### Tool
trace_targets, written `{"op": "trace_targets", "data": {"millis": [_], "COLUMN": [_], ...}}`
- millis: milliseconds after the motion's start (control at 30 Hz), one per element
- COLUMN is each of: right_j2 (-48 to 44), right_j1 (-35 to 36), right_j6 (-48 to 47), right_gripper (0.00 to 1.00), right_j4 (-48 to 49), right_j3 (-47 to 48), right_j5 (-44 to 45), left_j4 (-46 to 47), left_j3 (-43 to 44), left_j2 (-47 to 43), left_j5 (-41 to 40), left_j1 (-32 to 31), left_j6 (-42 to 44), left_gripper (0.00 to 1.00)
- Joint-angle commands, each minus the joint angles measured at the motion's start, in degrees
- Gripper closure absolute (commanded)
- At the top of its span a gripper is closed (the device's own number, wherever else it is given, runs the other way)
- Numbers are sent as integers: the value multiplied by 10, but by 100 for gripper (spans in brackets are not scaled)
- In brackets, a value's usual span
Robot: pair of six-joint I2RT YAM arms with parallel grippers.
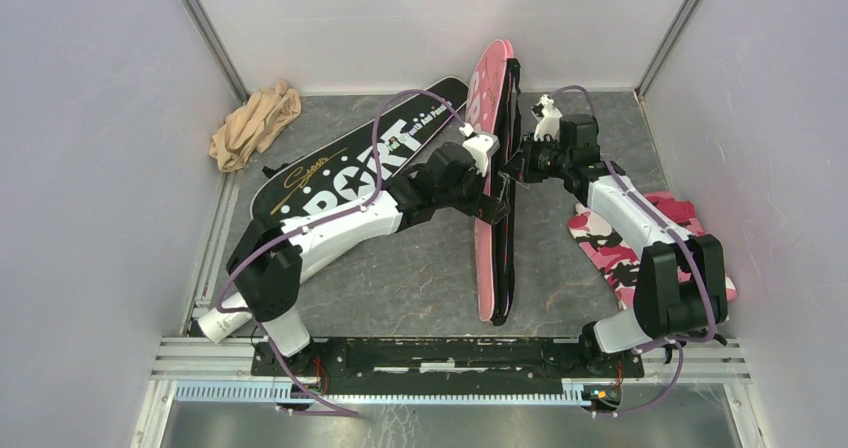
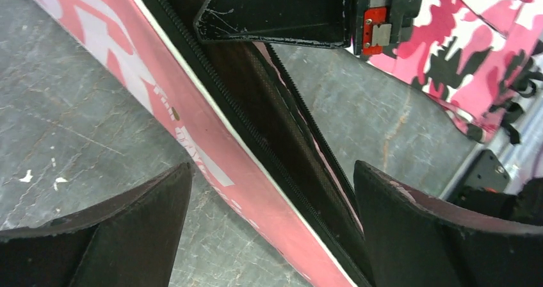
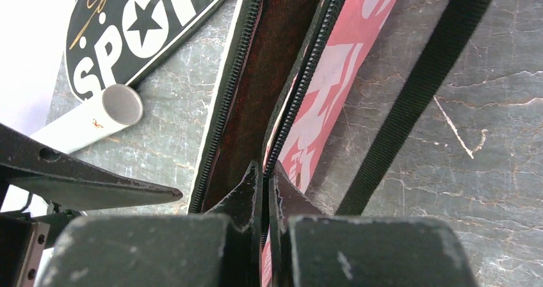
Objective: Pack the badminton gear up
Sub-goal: Zip the racket bag at the center of the board.
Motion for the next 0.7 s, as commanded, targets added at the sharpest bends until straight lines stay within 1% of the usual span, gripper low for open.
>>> {"op": "trace_targets", "data": {"millis": [0,167,467,667], "right_j2": [1,11,24,32], "right_j1": [-2,-2,-2,-2], "right_j6": [28,47,58,39], "right_gripper": [100,100,100,100], "right_j4": [46,56,66,54], "right_j3": [36,31,22,25], "right_j5": [-1,-13,-17,-3], "left_j4": [13,-14,-18,-26], "left_j3": [5,38,52,41], "left_j2": [9,48,74,48], "left_j5": [-126,-191,-147,-165], "left_j1": [-18,-26,-30,-30], "left_j6": [12,-3,-36,-26], "left_gripper": [0,0,0,0]}}
